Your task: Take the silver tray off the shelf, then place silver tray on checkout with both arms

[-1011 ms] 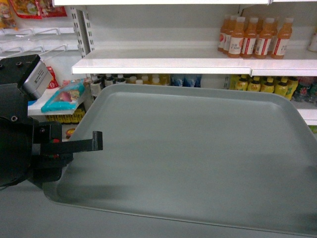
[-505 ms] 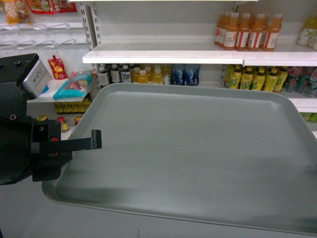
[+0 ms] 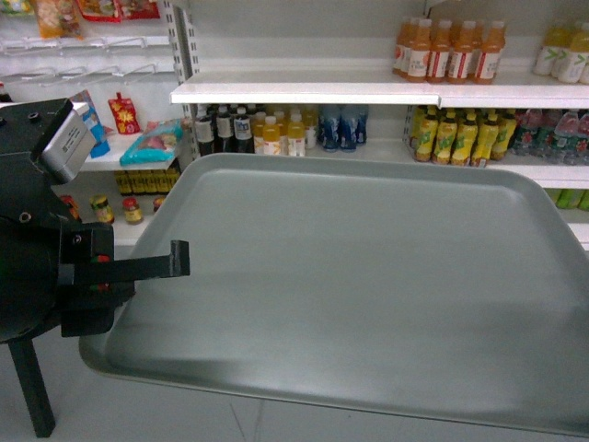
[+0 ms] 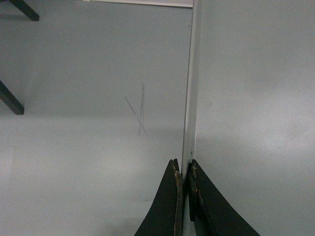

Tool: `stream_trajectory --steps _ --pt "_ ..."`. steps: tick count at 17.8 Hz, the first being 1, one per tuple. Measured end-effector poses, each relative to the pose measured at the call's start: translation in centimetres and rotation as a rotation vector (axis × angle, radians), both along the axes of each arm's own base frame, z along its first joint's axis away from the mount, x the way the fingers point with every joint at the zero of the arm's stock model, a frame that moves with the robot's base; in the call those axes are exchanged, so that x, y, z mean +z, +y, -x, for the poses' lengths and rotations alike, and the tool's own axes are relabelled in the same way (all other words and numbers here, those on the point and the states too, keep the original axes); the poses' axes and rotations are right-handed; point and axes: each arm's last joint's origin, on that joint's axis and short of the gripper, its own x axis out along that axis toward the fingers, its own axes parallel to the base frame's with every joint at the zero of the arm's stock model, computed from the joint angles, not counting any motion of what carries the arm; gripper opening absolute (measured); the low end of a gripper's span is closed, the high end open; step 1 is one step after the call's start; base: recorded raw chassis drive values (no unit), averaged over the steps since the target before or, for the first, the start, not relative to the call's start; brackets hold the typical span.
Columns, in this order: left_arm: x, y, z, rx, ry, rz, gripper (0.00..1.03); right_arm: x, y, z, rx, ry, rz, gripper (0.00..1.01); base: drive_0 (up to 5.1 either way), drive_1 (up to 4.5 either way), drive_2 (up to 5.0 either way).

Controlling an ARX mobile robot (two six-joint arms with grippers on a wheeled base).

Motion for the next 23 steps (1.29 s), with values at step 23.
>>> stream_trajectory --steps 23 --pt "-0.03 -0.08 0.05 0.0 0.003 0.0 0.03 -0.03 -0.02 0.06 -0.002 0.004 0.002 0.03 -2.3 -1.2 3.5"
